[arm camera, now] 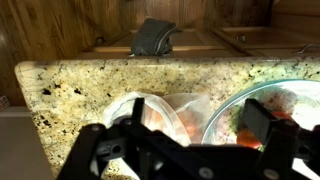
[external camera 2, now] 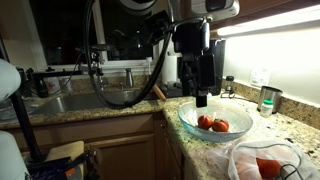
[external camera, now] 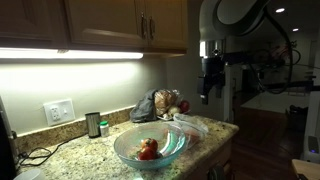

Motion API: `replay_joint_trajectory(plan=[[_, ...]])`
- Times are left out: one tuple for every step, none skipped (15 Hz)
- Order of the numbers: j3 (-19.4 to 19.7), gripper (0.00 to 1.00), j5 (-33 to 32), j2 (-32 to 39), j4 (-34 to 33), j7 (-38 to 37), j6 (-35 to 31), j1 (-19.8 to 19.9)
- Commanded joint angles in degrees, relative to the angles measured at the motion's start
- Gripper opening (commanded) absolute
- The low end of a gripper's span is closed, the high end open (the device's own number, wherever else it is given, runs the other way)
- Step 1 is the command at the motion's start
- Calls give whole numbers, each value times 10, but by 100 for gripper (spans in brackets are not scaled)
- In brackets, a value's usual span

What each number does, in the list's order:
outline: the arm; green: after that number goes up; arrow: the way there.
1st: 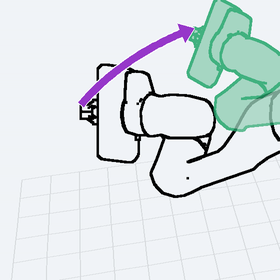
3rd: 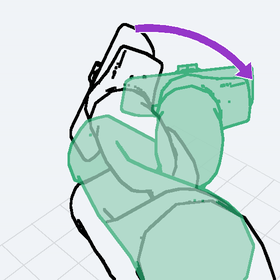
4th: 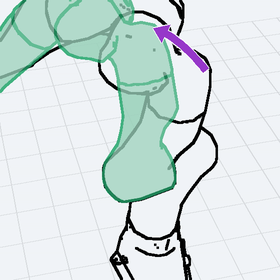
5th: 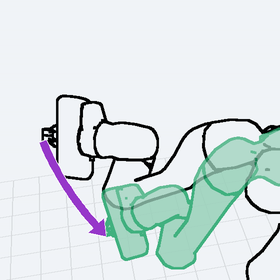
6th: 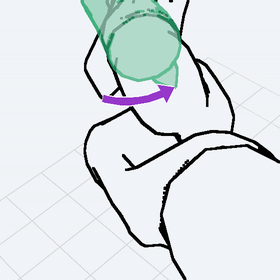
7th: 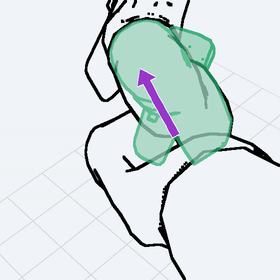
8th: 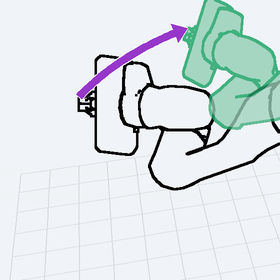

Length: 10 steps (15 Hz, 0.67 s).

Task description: Take the peach out of the carrier bag and place it inside the glass bowl

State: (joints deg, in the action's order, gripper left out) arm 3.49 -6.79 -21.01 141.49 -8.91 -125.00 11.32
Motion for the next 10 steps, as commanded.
replay_joint_trajectory(plan=[[7, 100, -11, 26, -14, -30, -25, 6], [9, 100, -11, 34, -17, -34, -29, 8], [11, 100, -11, 40, -20, -38, -33, 9], [14, 100, -11, 49, -22, -41, -38, 12], [18, 100, -11, 55, -25, -44, -42, 15], [21, 100, -11, 63, -27, -47, -45, 18], [25, 100, -11, 69, -29, -50, -47, 21], [30, 100, -12, 76, -32, -52, -50, 25], [35, 100, -11, 82, -34, -53, -52, 27], [41, 100, -10, 89, -37, -53, -55, 31]])
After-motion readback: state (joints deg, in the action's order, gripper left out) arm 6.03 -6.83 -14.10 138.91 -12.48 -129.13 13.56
